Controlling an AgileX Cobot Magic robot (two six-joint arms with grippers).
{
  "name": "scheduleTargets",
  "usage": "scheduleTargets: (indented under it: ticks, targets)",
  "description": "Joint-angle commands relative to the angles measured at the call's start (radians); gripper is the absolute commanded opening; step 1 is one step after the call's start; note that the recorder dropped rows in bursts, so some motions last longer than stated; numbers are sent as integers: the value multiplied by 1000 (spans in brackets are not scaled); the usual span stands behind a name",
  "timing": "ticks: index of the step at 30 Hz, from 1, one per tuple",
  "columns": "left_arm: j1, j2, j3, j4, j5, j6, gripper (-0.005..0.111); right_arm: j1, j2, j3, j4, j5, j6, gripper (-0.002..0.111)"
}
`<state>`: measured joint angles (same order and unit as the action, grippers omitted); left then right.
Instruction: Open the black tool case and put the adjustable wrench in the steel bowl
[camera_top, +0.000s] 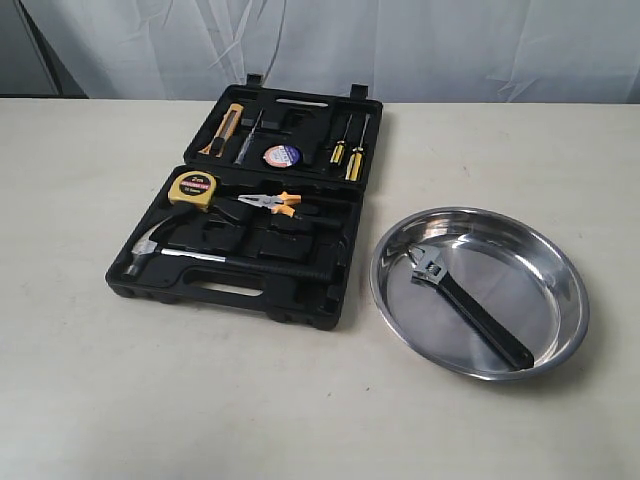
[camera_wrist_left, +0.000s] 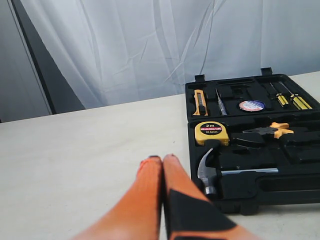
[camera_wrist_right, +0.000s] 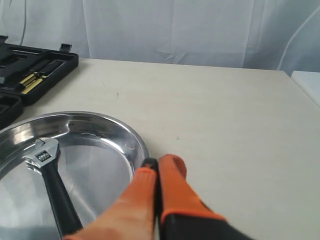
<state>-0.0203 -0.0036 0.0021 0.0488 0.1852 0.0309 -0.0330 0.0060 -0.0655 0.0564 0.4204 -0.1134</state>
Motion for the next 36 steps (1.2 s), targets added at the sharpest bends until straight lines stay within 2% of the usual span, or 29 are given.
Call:
scheduleTargets:
  ticks: [1,7,36]
  targets:
    - [-1,4,-2,-2,-6,-1,0,-6,-6,12,-38,-15,1,0]
    - [-1,4,-2,-2,-6,-1,0,-6,-6,65,-47,-83,16,0]
    - [-1,4,-2,-2,-6,-1,0,-6,-6,65,-45,-87,20,0]
